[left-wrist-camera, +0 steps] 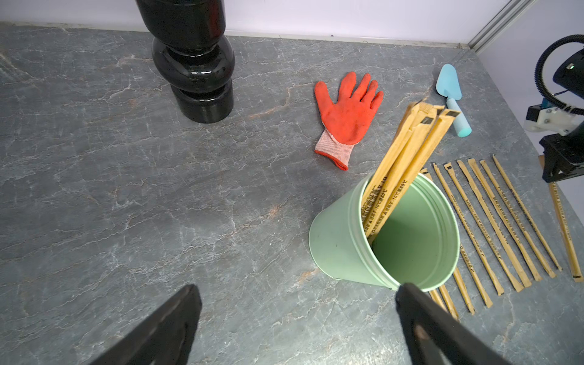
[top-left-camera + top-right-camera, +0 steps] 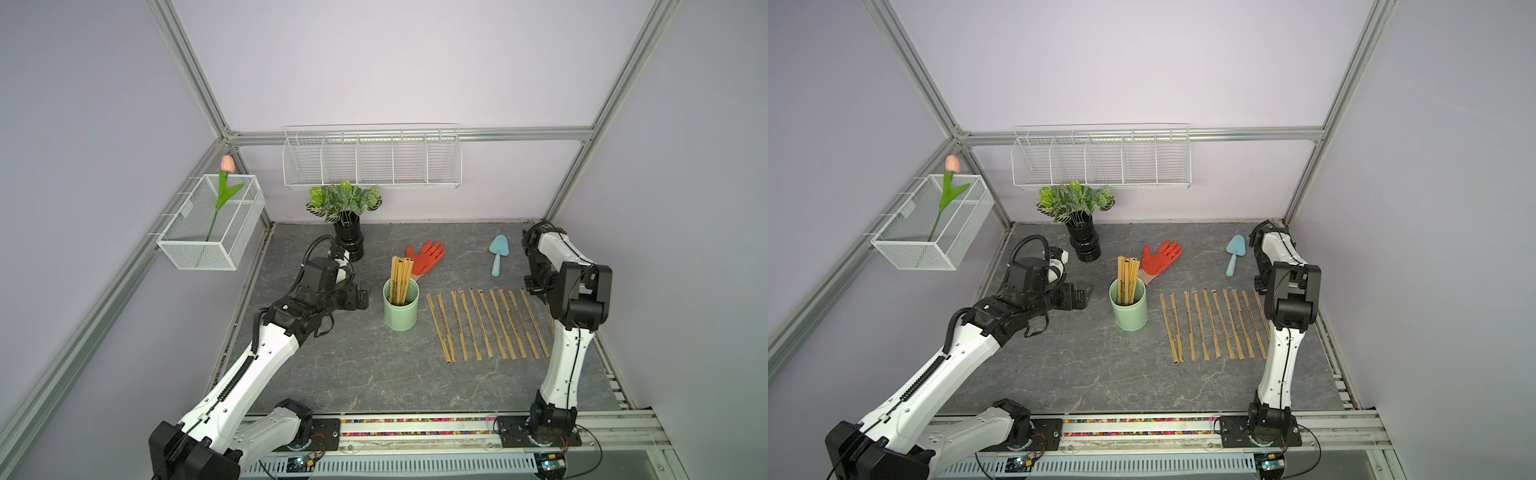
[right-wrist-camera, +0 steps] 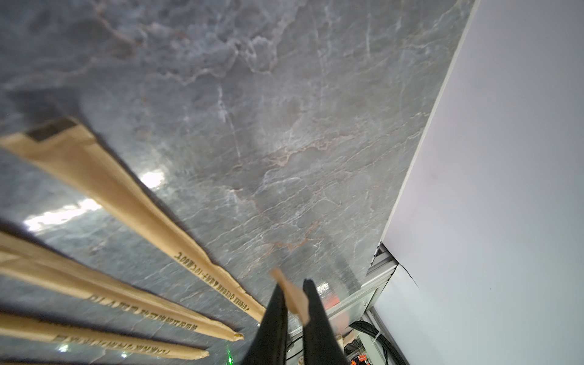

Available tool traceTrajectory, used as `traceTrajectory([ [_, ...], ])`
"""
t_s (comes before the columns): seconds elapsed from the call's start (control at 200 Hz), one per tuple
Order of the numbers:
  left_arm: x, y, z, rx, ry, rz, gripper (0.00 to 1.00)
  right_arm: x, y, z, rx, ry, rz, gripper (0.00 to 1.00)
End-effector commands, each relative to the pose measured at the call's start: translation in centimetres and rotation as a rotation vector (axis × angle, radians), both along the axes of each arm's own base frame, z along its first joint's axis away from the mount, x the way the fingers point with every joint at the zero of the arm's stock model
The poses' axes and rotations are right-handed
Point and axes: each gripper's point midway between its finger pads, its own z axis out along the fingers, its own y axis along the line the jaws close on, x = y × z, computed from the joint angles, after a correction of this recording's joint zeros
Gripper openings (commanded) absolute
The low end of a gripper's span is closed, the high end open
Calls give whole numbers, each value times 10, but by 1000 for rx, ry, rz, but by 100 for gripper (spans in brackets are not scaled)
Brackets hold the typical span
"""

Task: Take the straws out of the storage container
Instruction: Place the straw at the center of the board.

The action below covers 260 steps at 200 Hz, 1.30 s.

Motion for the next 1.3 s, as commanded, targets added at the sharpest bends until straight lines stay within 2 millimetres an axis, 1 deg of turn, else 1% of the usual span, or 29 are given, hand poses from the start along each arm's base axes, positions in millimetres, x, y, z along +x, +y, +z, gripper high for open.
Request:
traceTrajectory([
  [0.0, 2, 1, -2, 20, -10, 1, 100, 1, 0, -7, 15, 18, -8, 16],
  [0.27, 2, 1, -3, 22, -7, 1, 100, 1, 1, -9, 19, 21, -8, 18],
  [0.535, 2, 0, -4, 24, -2, -2, 100, 3, 4, -6, 26, 6, -7, 22],
  [0.65, 2, 1, -4, 26, -3, 1, 100, 5, 9, 1, 40, -19, -8, 23],
  [0.765, 3, 1, -3, 26, -6, 3, 100, 7, 20, 17, 75, -86, -14, 25],
  [0.84, 2, 2, -2, 28, -10, 7, 100, 8, 34, 30, 115, -150, -12, 25],
  [0.9, 2, 3, 0, 28, -17, 8, 100, 8, 47, 44, 143, -214, -4, 25],
  [1.085, 0, 6, 8, 19, -40, 18, 100, 3, 98, 99, 228, -474, 72, 28],
  [1.14, -1, 6, 9, 19, -40, 16, 100, 0, 120, 116, 286, -559, 105, 28],
  [1.23, -1, 4, 9, 15, -35, 10, 100, -8, 162, 144, 419, -683, 185, 29],
  [1.235, -1, 4, 9, 14, -34, 10, 100, -8, 162, 144, 419, -683, 185, 29],
  [1.28, -1, 3, 8, 13, -30, 7, 100, -13, 183, 156, 488, -731, 225, 30],
  [1.294, 0, 3, 8, 13, -27, 5, 100, -14, 187, 160, 506, -747, 227, 30],
])
